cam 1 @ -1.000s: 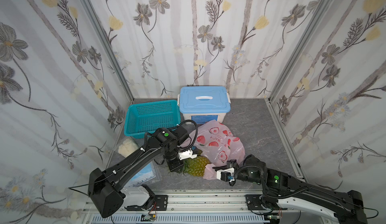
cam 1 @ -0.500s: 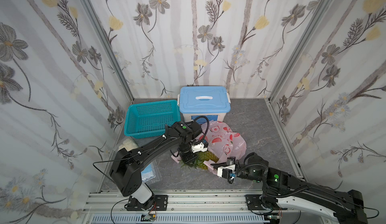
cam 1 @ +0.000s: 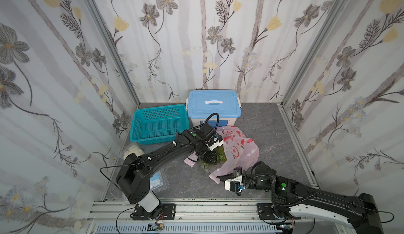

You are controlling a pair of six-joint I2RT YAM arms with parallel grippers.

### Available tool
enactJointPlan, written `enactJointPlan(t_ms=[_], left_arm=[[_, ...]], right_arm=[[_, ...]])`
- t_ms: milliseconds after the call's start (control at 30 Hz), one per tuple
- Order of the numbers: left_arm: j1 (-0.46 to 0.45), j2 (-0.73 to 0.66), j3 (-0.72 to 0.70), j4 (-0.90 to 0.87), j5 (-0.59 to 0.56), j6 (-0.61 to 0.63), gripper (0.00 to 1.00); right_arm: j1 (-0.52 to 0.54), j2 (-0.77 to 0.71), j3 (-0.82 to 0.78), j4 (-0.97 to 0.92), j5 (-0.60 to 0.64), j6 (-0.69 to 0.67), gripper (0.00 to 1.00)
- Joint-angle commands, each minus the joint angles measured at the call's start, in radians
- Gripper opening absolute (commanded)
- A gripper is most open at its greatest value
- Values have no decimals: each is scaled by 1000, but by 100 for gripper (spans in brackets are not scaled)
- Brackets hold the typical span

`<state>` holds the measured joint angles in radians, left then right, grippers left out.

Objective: Place the pineapple into a plastic bag & tie a knot
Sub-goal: Place the pineapple in the plastic bag.

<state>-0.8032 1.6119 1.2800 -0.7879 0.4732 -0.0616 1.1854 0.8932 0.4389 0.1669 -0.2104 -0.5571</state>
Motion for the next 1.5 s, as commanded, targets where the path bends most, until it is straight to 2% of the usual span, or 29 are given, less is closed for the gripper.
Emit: enactJointPlan(t_ms=[0, 67, 200, 233, 267, 333, 400, 467, 533, 633, 800, 900, 1000, 1033, 1133, 1233, 1267, 1400, 1467], left_arm=[[-22, 65, 44, 123, -69, -51, 0], [-52, 110, 76, 124, -142, -38, 0], [-101, 176, 116, 190, -182, -55, 0], [-105, 187, 116, 206, -196, -71, 6], [-109, 197, 116, 216, -206, -82, 16], [-116, 203, 103, 230, -233, -92, 47], [-118, 183, 75, 245, -254, -89, 72], [-117, 145, 51, 240, -290, -70, 91], [-117, 89, 24, 236, -309, -41, 100], [-117, -4, -24, 222, -278, 10, 100], [-117, -182, -135, 154, -96, 132, 100], [-110, -312, -190, 93, -42, 192, 100], [-76, -470, -244, 117, -119, 129, 100], [-68, -521, -265, 137, -182, 81, 100], [-56, -571, -288, 112, -484, -126, 100], [-39, -489, -258, -3, -604, -262, 100], [-40, -450, -243, -29, -617, -274, 100], [-39, -318, -190, -54, -698, -260, 100], [-39, -264, -183, -25, -697, -218, 100]], right_arm=[[3, -29, -18, 28, 24, 27, 0], [3, -48, -21, 15, 37, 32, 0], [2, -68, -23, -2, 65, 47, 0], [2, -72, -22, -5, 70, 53, 0], [1, -75, -25, -7, 75, 56, 0], [2, -88, -34, -7, 84, 67, 0], [1, -101, -46, -9, 89, 74, 0], [0, -116, -60, -24, 94, 76, 0], [-1, -130, -75, -42, 98, 70, 0], [-3, -146, -95, -78, 102, 52, 0], [-13, -141, -109, -124, 90, 6, 0], [-22, -133, -112, -131, 73, -6, 0], [-30, -135, -115, -132, 60, 1, 0], [-32, -138, -116, -128, 56, 7, 0], [-36, -146, -123, -117, 52, 22, 0], [-39, -146, -130, -98, 52, 35, 0], [-40, -146, -132, -89, 49, 40, 0], [-50, -139, -151, -62, 31, 57, 0], [-57, -134, -163, -40, 23, 66, 0]])
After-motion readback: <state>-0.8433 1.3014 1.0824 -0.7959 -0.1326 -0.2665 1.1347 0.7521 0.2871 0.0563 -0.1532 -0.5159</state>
